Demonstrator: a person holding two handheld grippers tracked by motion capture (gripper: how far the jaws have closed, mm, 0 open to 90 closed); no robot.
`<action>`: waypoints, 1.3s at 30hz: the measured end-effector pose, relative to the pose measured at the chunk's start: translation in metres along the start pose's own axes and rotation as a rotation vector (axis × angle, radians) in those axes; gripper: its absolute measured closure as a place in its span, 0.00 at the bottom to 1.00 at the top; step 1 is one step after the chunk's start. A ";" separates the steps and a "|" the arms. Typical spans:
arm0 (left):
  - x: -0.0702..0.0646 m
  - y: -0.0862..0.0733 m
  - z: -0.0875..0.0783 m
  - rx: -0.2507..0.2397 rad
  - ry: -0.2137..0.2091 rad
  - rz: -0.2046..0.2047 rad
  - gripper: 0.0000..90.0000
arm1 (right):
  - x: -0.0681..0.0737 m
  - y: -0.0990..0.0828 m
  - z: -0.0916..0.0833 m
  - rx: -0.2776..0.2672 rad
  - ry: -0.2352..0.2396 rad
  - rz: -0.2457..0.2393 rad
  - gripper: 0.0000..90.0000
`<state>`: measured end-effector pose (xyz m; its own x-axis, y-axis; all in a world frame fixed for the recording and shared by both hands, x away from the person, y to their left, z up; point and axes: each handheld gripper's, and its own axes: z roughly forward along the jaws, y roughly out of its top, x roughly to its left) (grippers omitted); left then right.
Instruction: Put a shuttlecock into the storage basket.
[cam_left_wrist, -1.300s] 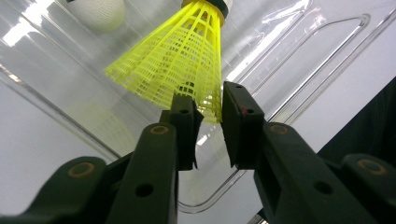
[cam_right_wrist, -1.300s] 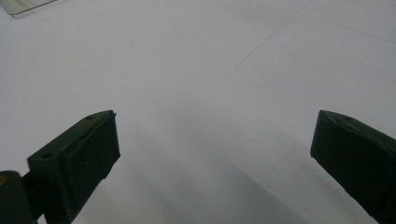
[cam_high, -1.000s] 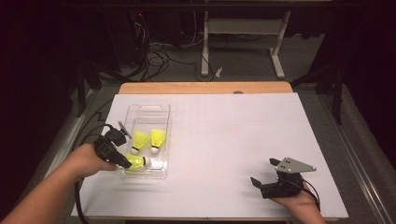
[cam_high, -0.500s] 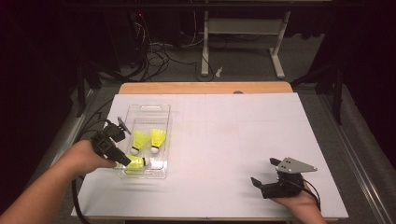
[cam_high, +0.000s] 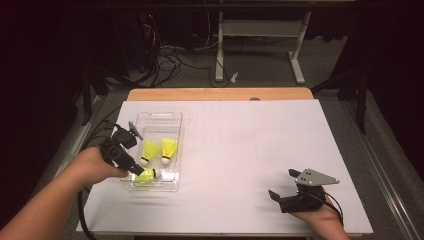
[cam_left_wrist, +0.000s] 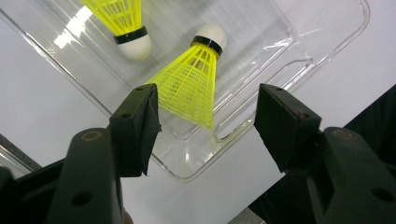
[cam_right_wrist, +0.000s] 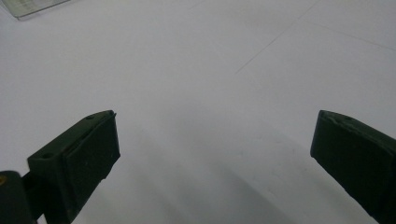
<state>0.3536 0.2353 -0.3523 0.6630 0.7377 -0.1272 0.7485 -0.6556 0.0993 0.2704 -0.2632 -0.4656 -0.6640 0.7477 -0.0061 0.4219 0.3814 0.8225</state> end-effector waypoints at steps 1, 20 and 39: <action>0.000 0.001 0.000 0.003 -0.001 0.003 0.46 | 0.000 0.000 0.000 0.000 -0.001 0.000 0.02; -0.008 0.012 0.011 -0.052 0.037 -0.044 0.00 | 0.000 0.000 -0.001 -0.002 0.000 -0.001 0.02; -0.009 -0.012 0.040 -0.370 -0.007 -0.051 0.01 | 0.000 0.000 -0.002 -0.006 -0.001 0.000 0.02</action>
<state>0.3386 0.2298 -0.3914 0.6253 0.7661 -0.1484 0.7348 -0.5141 0.4424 0.2693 -0.2642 -0.4649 -0.6632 0.7485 -0.0064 0.4188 0.3781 0.8257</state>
